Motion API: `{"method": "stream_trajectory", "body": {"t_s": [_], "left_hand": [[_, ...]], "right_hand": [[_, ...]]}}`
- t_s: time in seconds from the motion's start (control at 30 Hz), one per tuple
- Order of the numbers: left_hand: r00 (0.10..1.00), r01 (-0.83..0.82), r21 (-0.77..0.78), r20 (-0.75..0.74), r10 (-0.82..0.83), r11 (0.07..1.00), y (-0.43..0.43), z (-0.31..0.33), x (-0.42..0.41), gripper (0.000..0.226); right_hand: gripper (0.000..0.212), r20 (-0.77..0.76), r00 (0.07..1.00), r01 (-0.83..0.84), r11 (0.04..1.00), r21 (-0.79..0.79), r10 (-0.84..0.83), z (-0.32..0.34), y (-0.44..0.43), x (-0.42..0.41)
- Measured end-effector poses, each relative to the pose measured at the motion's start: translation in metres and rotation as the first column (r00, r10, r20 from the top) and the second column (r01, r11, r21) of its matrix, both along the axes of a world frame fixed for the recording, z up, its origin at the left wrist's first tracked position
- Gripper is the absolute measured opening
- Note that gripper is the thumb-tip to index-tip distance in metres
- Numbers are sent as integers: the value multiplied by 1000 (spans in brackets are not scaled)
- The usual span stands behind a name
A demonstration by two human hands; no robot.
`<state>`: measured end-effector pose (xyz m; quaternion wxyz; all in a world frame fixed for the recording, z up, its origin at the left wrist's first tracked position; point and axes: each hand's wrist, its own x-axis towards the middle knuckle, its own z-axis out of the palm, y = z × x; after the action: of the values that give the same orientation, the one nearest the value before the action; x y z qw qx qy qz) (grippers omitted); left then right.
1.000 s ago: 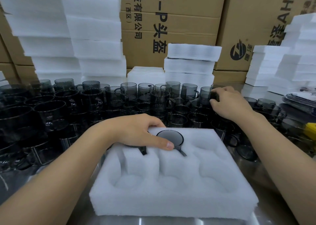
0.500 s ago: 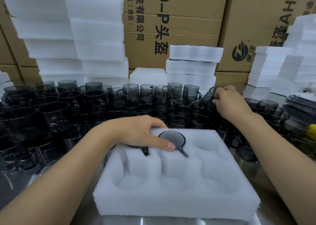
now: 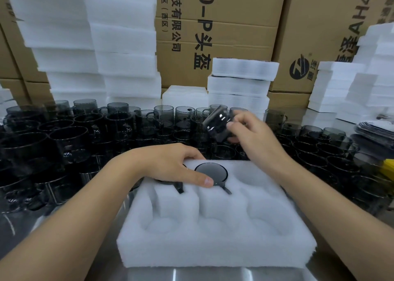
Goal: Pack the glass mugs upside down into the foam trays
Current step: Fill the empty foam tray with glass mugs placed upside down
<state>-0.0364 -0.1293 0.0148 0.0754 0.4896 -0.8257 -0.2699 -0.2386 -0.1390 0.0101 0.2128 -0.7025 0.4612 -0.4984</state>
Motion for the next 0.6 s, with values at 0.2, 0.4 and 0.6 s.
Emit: {"method": "stream_trajectory", "body": {"t_s": [0.2, 0.4, 0.6], "left_hand": [[932, -58, -98, -361, 19, 993, -2, 2, -3, 54], [729, -256, -117, -675, 112, 960, -4, -4, -17, 32], [652, -245, -119, -755, 72, 962, -3, -11, -24, 64]], "right_hand": [[19, 234, 956, -204, 975, 87, 179, -7, 5, 12], [19, 295, 940, -213, 970, 114, 172, -6, 1, 11], [24, 363, 918, -228, 963, 144, 163, -4, 2, 11]]}}
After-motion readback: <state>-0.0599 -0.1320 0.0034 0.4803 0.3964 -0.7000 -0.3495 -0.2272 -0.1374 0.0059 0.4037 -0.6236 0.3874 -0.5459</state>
